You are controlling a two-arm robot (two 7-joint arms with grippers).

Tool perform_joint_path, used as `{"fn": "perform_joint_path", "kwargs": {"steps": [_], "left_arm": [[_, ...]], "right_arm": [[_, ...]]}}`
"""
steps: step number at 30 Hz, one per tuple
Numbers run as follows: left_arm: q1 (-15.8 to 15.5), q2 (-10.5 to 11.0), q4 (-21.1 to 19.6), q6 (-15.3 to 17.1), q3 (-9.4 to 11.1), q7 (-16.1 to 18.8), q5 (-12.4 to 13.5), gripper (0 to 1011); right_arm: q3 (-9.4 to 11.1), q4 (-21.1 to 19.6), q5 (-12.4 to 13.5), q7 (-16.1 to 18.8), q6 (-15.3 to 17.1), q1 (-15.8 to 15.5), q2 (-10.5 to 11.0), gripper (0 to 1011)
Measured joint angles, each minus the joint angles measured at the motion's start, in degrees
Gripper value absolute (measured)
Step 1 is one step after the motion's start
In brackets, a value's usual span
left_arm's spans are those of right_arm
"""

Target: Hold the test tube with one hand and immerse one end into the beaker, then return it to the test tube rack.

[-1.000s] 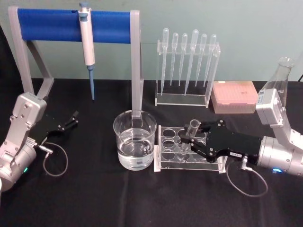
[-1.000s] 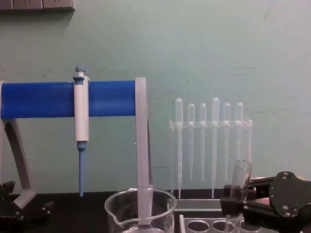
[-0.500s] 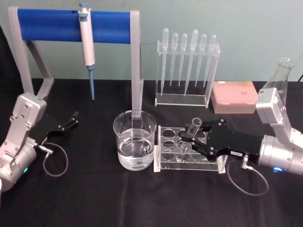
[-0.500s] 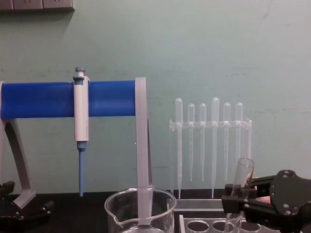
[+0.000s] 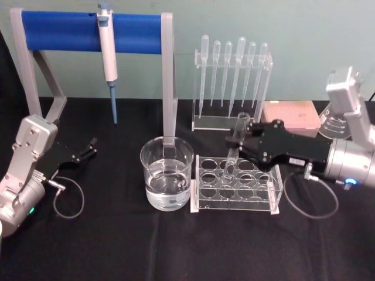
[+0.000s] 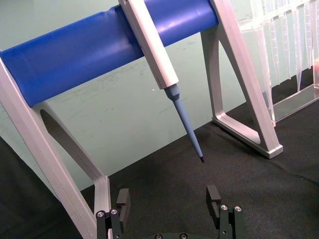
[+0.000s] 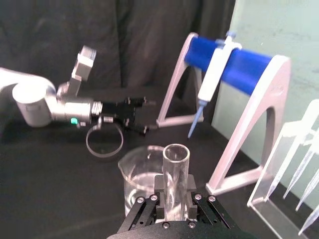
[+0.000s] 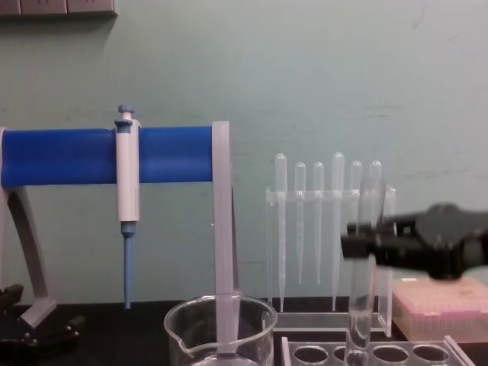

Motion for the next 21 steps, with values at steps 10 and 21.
{"fn": "perform_joint_path", "kwargs": {"steps": [10, 21], "left_arm": [[0.00, 0.00, 0.00, 0.00, 0.00, 0.00, 0.01, 1000], [0.00, 0.00, 0.00, 0.00, 0.00, 0.00, 0.00, 1000]], "right_arm": [[0.82, -4.01, 3.04, -1.52, 3.41, 1.93, 1.50, 236], [0.33, -6.61, 3.55, -3.63, 5.02, 3.97, 3.19, 236]]}}
